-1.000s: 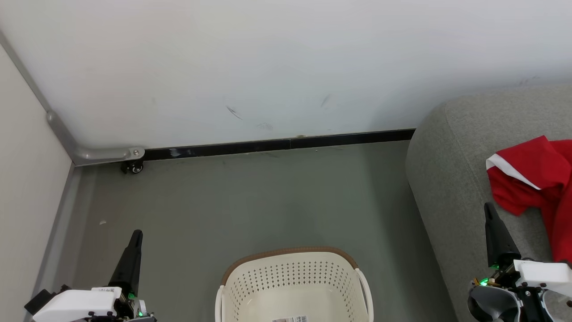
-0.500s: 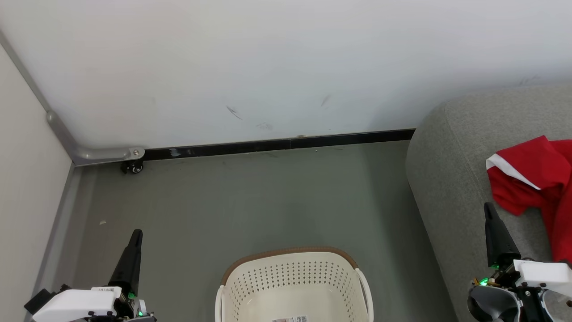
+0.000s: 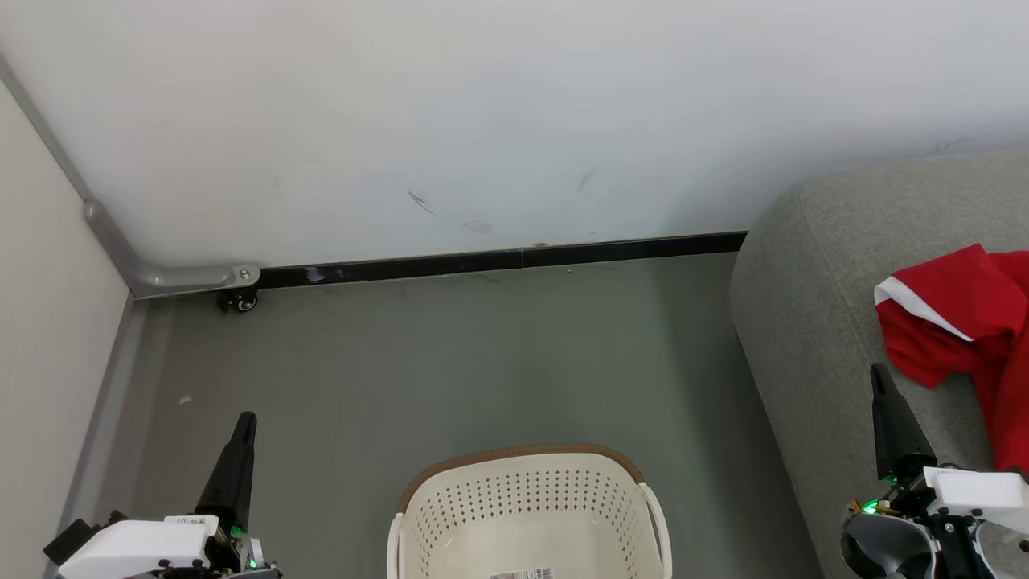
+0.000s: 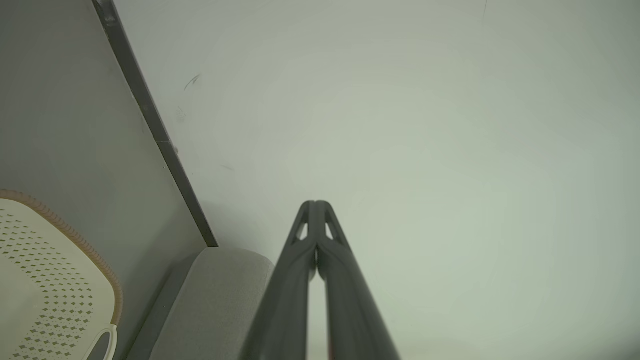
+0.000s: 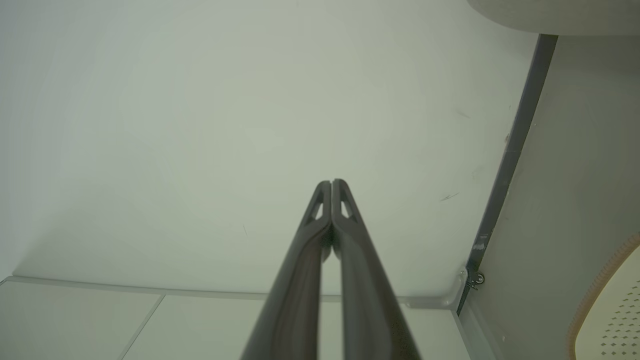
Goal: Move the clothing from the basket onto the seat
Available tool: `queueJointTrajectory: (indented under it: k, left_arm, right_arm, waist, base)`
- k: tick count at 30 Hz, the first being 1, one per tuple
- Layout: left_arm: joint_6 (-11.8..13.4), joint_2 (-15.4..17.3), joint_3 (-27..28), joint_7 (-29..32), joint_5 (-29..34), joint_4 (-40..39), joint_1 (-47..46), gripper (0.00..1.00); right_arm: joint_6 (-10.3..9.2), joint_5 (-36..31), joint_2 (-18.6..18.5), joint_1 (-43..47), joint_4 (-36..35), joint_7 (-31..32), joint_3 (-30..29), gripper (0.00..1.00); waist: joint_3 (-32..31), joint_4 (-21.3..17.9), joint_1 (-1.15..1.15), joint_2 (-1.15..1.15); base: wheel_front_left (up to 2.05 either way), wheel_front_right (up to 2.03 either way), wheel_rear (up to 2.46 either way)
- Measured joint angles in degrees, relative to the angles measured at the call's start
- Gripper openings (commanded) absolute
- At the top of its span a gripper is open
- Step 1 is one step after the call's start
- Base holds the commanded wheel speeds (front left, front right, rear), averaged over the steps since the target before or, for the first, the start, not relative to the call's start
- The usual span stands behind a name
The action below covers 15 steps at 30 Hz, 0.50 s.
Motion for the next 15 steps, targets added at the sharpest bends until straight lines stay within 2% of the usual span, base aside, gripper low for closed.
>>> queueJointTrajectory:
  k: [15]
  left_arm:
    - [0.0,0.0,0.0,0.0,0.0,-0.1,0.0,0.00]
  right_arm:
    - [0.00,0.0,0.0,0.0,0.0,0.0,0.0,0.00]
  waist:
    - [0.0,0.0,0.00,0.01]
  base:
    - [0.00,0.00,0.00]
